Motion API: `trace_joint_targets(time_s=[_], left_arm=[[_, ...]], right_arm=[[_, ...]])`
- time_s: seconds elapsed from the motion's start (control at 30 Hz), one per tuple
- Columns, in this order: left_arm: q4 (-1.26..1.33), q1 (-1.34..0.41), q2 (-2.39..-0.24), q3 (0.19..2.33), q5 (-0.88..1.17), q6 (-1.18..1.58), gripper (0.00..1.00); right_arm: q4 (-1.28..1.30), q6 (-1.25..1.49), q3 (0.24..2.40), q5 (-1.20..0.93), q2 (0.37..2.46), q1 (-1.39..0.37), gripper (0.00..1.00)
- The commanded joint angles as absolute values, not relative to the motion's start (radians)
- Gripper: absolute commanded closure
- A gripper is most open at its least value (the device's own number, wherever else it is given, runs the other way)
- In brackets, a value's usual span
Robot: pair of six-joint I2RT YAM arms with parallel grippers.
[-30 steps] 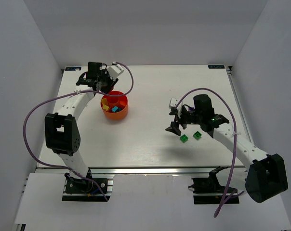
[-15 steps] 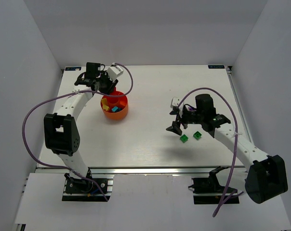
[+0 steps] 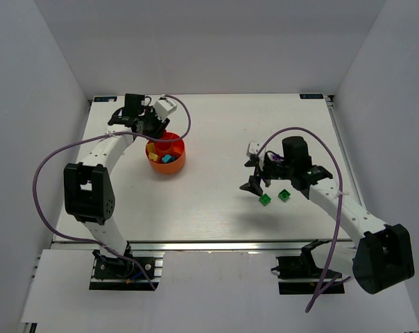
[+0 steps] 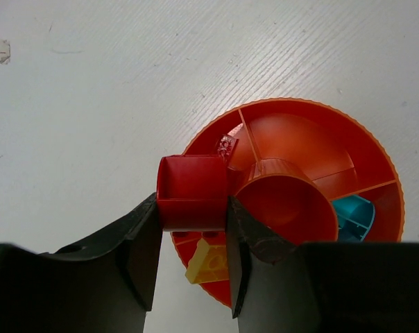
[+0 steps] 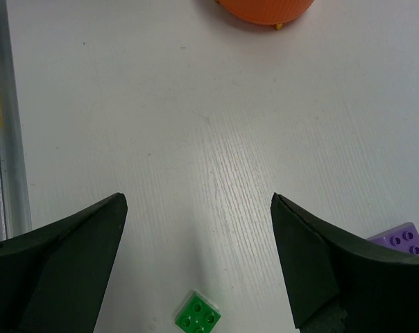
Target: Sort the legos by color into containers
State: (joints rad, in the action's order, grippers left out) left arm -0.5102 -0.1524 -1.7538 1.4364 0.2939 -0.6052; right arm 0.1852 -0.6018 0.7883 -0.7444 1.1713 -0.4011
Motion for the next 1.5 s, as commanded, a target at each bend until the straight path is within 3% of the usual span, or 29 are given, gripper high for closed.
trace_joint_targets(time_s=[0.0,0.07,0.2,0.47,0.63,0.77,0.8,0.87,0.93,0.97,1.0,1.03,1.07,1.13,1.23,1.3,1.37,1.47], left_arm=[[-0.508,-0.15,-1.706,1.427,0.295,-0.585,0.52],[-0.503,-0.15,-1.704,1.427,0.282,-0.581,0.47],[-0.474,-0.15,-1.694,1.417,0.227,-0.543,0.26],[-0.427,-0.15,-1.671,1.437,0.123,-0.493,0.19],[-0.278,-0.15,-1.53,1.419,0.083,-0.332,0.2],[-0.167,-0.15,-1.384,1.318,0.164,-0.137,0.39],[-0.155,-0.15,-1.359,1.272,0.191,-0.051,0.55],[-0.137,-0.15,-1.298,1.226,0.306,0.039,0.68],[-0.118,-0.15,-1.263,1.145,0.403,0.158,0.73],[-0.104,-0.15,-1.232,1.112,0.46,0.19,0.69],[-0.06,-0.161,-1.217,1.036,0.571,0.248,0.51],[-0.034,-0.172,-1.203,0.994,0.621,0.273,0.39],[-0.011,-0.172,-1.186,0.952,0.67,0.293,0.29],[0.11,-0.172,-1.129,0.814,0.77,0.374,0.15],[0.152,-0.172,-1.036,0.686,0.756,0.379,0.11],[0.129,-0.172,-0.973,0.649,0.729,0.35,0.1],[0.1,-0.172,-0.942,0.632,0.716,0.313,0.1],[0.058,-0.172,-0.908,0.637,0.7,0.288,0.14]], right_arm=[[0.186,-0.601,0.787,-0.773,1.152,-0.393,0.11],[0.184,-0.601,0.785,-0.772,1.152,-0.393,0.11],[0.184,-0.601,0.784,-0.773,1.152,-0.39,0.11],[0.179,-0.603,0.781,-0.773,1.157,-0.39,0.11],[0.115,-0.511,0.785,-0.678,1.166,-0.387,0.11],[0.029,-0.372,0.788,-0.533,1.175,-0.373,0.11],[0.012,-0.332,0.792,-0.446,1.181,-0.364,0.11],[0.011,-0.241,0.813,-0.382,1.202,-0.347,0.11],[0.02,-0.178,0.843,-0.327,1.224,-0.318,0.11],[0.029,-0.163,0.853,-0.318,1.245,-0.302,0.14],[0.049,-0.153,0.862,-0.325,1.255,-0.296,0.16],[0.06,-0.149,0.876,-0.334,1.268,-0.275,0.2],[0.075,-0.149,0.883,-0.336,1.27,-0.273,0.28],[0.13,-0.169,0.899,-0.363,1.272,-0.268,0.35],[0.237,-0.26,0.943,-0.434,1.258,-0.252,0.39],[0.326,-0.357,0.98,-0.503,1.252,-0.247,0.34],[0.383,-0.412,1.003,-0.537,1.259,-0.245,0.21],[0.498,-0.5,1.017,-0.539,1.305,-0.247,0.17]])
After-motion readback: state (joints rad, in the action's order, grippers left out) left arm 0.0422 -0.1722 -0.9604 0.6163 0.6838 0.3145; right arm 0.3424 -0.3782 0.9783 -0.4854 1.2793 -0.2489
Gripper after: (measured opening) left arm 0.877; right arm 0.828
